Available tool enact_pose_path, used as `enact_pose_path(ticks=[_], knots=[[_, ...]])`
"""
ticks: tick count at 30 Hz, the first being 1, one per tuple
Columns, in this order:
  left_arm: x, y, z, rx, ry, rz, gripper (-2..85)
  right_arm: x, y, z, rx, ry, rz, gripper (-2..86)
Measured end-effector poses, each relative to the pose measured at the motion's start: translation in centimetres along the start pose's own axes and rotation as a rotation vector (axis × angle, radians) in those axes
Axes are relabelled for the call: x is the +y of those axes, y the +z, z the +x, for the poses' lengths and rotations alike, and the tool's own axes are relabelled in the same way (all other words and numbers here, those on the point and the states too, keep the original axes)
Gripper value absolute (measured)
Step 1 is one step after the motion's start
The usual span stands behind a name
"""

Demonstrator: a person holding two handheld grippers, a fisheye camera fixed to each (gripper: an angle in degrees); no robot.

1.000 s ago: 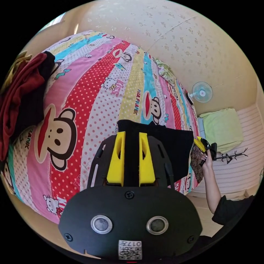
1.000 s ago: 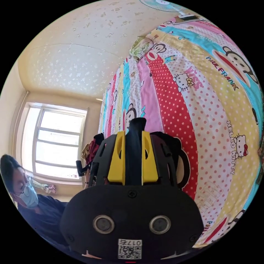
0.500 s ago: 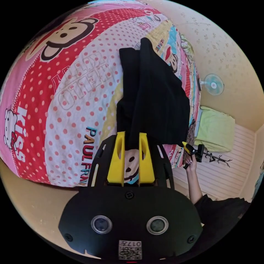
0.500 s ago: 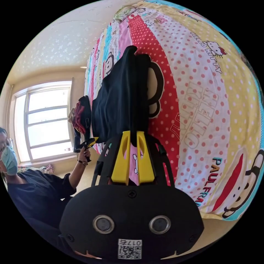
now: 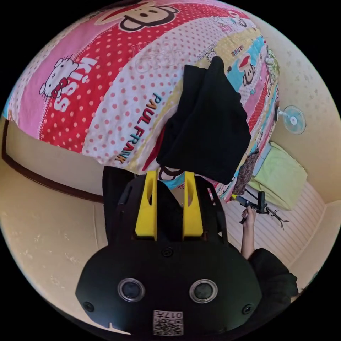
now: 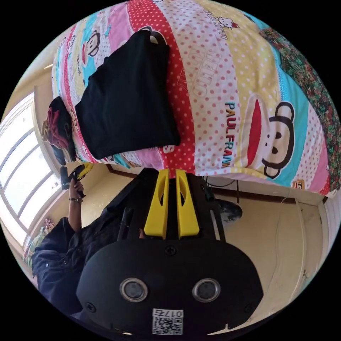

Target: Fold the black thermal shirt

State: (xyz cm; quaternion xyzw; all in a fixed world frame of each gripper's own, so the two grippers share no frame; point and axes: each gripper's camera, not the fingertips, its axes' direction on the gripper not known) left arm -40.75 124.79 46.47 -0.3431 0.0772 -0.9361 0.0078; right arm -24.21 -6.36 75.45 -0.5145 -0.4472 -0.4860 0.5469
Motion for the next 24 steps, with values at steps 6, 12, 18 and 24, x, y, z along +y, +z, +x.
enact_pose_path(ticks=[6, 12, 18, 24], knots=[[-3.3, -1.0, -1.5, 0.085, 0.082, 0.122, 15.7, 4.3, 0.7, -0.1, 0.024, -0.018, -0.068, 1.5], [-8.0, 4.0, -5.9, 0.257, -0.071, -0.033, 15.1, 9.2, -3.0, 3.3, -0.454, -0.031, 0.239, 0.8], [-9.1, 5.7, -8.3, 0.360, -0.184, -0.009, 11.5, 12.3, -5.4, 7.2, -0.824, -0.002, 0.582, 1.3], [-9.1, 4.7, -6.0, 0.442, -0.029, -0.022, 5.8, 6.2, -4.0, 3.3, -0.640, -0.021, 0.432, 10.3]])
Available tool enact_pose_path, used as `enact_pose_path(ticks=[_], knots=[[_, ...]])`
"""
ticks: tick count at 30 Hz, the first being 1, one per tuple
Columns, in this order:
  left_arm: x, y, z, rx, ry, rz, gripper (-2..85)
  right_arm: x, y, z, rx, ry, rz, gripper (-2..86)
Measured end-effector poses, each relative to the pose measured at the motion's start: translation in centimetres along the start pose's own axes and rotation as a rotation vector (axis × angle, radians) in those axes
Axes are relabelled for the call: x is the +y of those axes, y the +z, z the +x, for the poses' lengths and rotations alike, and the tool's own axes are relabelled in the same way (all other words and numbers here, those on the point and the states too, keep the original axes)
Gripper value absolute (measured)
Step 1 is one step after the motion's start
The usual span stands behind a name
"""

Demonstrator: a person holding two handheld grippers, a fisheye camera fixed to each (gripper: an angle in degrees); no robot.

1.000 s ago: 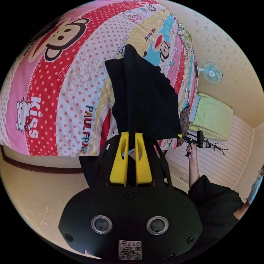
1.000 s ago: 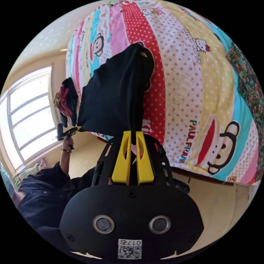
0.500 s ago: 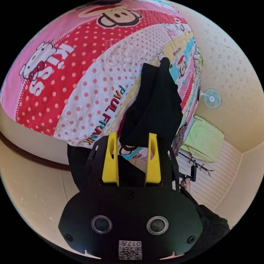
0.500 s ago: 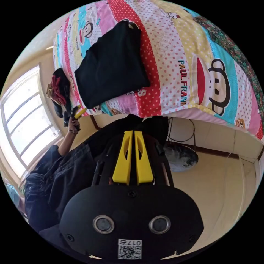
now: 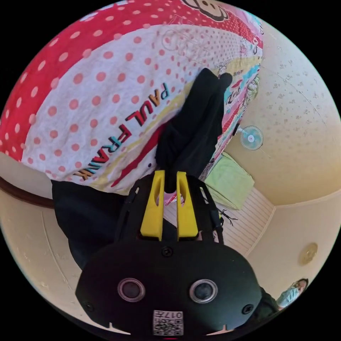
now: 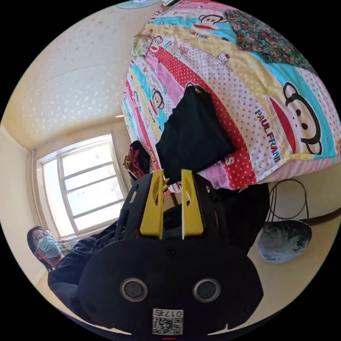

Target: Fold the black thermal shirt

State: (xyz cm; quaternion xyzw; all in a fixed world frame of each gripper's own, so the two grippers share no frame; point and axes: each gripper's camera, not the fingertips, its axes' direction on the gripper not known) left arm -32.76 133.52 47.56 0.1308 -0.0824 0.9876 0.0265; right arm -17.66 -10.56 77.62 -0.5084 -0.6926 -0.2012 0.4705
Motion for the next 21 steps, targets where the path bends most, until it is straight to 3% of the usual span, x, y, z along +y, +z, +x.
enact_pose_path(ticks=[2, 6, 11, 15, 21], knots=[[0.3, 0.1, 1.4, -0.022, 0.052, -0.007, 5.7, -3.5, 5.1, -1.7, 0.077, -0.007, -0.144, 16.4], [0.9, 1.3, 4.9, -0.129, 0.161, -0.003, 5.6, -8.5, 14.7, -6.3, 0.162, -0.112, -0.368, 18.9], [1.6, 3.5, 7.0, -0.223, 0.216, 0.021, 5.7, -12.5, 31.3, -13.5, 0.407, -0.229, -0.699, 23.9], [2.8, 4.6, 6.7, -0.224, 0.220, 0.087, 5.6, -12.6, 39.9, -16.2, 0.602, -0.324, -0.801, 24.3], [4.2, 5.2, 3.8, -0.085, 0.146, 0.185, 5.3, -10.1, 50.6, -14.7, 1.069, -0.421, -0.931, 25.1]])
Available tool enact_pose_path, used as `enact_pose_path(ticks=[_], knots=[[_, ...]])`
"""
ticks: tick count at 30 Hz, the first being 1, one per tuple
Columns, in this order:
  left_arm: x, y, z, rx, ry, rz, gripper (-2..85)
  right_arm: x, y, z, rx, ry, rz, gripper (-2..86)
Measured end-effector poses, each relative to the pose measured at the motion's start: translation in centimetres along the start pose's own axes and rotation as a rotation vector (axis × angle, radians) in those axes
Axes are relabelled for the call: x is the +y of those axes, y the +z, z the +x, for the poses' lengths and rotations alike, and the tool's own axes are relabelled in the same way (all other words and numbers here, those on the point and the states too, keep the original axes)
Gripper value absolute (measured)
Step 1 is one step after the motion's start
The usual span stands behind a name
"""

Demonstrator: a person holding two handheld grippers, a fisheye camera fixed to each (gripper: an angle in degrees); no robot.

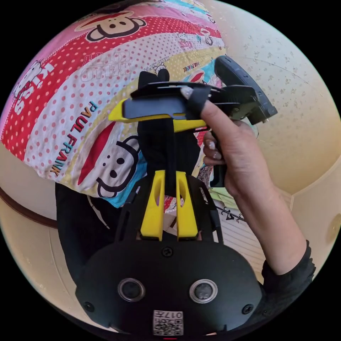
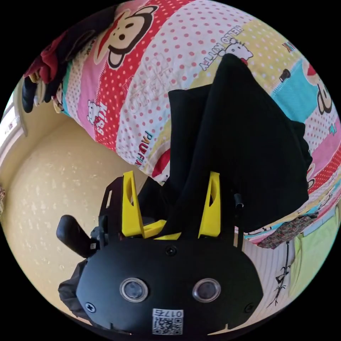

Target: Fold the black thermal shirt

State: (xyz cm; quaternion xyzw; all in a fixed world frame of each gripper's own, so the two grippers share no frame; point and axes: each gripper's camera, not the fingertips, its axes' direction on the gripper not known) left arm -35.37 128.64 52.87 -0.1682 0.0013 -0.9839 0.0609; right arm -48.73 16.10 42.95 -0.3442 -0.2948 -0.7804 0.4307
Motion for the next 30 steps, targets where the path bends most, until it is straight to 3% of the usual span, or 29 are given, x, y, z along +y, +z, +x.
enact_pose_path(ticks=[5, 6, 9, 14, 17, 22, 24, 26, 30], knots=[[0.2, 1.8, -0.9, -0.022, 0.059, -0.057, 5.3, 0.8, 3.8, -3.4, 0.516, -0.011, -0.022, 13.9], [0.1, 1.9, -0.9, -0.024, 0.080, -0.069, 5.3, 1.1, 3.8, -3.4, 0.527, -0.023, -0.014, 12.9], [0.1, 2.6, -0.3, -0.017, 0.119, -0.081, 5.2, 3.5, 1.4, -1.0, 0.337, -0.020, 0.070, 11.3], [0.4, 7.0, 3.4, -0.022, 0.268, -0.185, 5.6, 13.0, -2.4, 10.5, -0.263, -0.067, 0.332, 9.9], [0.8, 11.0, 6.0, 0.003, 0.371, -0.278, 6.4, 19.9, -2.0, 17.3, -0.460, -0.131, 0.522, 9.3], [2.0, 18.9, 8.0, -0.009, 0.452, -0.453, 5.4, 28.8, 2.0, 26.7, -0.604, 0.019, 0.681, 8.6], [2.1, 20.9, 7.6, -0.023, 0.453, -0.502, 0.6, 30.7, 4.5, 28.9, -0.599, 0.083, 0.689, 8.3], [1.9, 22.3, 6.8, -0.023, 0.431, -0.527, -0.4, 32.1, 7.7, 31.4, -0.620, 0.186, 0.682, 7.8], [0.8, 23.9, 4.7, -0.092, 0.383, -0.522, -0.9, 32.7, 10.5, 33.2, -0.606, 0.194, 0.632, 7.5]])
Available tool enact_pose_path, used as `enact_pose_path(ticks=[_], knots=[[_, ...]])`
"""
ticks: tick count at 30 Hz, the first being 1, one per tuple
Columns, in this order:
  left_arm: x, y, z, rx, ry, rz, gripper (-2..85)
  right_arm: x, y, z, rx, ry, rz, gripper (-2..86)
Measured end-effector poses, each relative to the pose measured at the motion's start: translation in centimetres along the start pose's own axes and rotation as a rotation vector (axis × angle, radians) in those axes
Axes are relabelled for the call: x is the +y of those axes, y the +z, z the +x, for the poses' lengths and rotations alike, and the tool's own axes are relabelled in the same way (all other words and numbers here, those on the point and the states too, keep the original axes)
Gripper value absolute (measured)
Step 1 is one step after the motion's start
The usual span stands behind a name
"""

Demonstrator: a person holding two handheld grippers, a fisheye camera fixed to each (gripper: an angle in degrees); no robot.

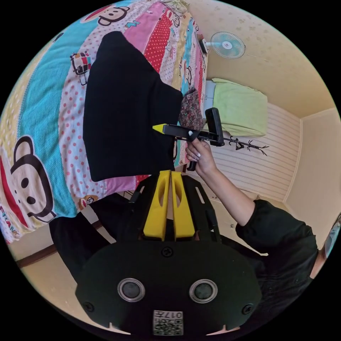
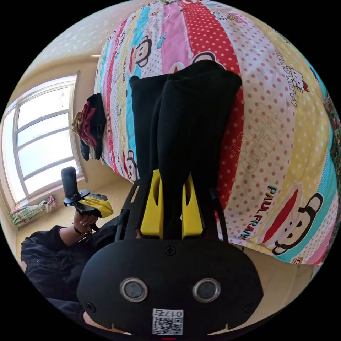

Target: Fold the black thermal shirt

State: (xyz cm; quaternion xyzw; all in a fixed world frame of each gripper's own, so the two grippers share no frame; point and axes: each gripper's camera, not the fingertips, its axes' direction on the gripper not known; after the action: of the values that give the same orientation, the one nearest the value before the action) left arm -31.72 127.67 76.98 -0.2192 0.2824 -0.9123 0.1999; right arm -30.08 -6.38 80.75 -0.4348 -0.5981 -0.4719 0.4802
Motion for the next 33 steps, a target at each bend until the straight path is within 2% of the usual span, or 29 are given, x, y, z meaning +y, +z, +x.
enact_pose_path(ticks=[4, 8, 10, 13, 15, 17, 19, 21, 23, 26, 28, 31, 33], knots=[[-0.9, 0.1, -3.0, -0.019, -0.076, 0.020, -0.9, 0.9, -1.9, -0.5, -0.025, -0.061, 0.020, 7.3], [-1.9, -0.2, -4.6, -0.037, -0.127, 0.042, -0.6, 1.5, -4.8, -5.4, 0.104, -0.265, 0.067, 7.6], [-2.8, -0.1, -5.1, -0.073, -0.133, 0.028, 0.3, 1.1, -5.1, -5.9, 0.128, -0.283, 0.044, 8.5], [-4.3, 0.1, -5.7, -0.113, -0.133, -0.001, 6.5, 0.3, -4.4, -2.6, 0.149, -0.132, -0.014, 11.5], [-5.1, 0.0, -6.2, -0.128, -0.150, -0.006, 10.9, 0.8, -4.7, 0.0, 0.087, -0.026, -0.018, 13.0], [-6.0, -0.4, -6.6, -0.149, -0.160, 0.003, 13.8, 2.9, -6.8, 1.8, -0.035, 0.039, 0.081, 14.2], [-7.1, -1.4, -7.2, -0.188, -0.166, 0.038, 16.1, 5.0, -8.5, 2.1, -0.023, 0.075, 0.173, 15.1], [-8.1, -2.1, -8.1, -0.218, -0.186, 0.058, 17.4, 6.7, -9.2, 2.2, 0.000, 0.106, 0.208, 18.5], [-9.1, -2.6, -9.5, -0.223, -0.220, 0.055, 18.5, 8.0, -8.5, 2.7, -0.093, 0.136, 0.186, 24.9], [-11.0, -3.0, -12.0, -0.180, -0.279, 0.043, 19.9, 8.6, -5.6, 3.3, -0.222, 0.190, 0.105, 28.0], [-12.3, -2.8, -13.6, -0.157, -0.316, 0.028, 20.0, 8.8, -3.8, 3.2, -0.240, 0.222, 0.073, 28.2], [-13.4, -2.1, -15.5, -0.093, -0.382, 0.020, 19.1, 9.4, -3.7, 2.0, -0.171, 0.317, 0.141, 27.2], [-13.4, -2.6, -16.5, -0.066, -0.441, 0.051, 18.3, 8.8, -3.5, 0.4, -0.086, 0.307, 0.089, 26.0]])
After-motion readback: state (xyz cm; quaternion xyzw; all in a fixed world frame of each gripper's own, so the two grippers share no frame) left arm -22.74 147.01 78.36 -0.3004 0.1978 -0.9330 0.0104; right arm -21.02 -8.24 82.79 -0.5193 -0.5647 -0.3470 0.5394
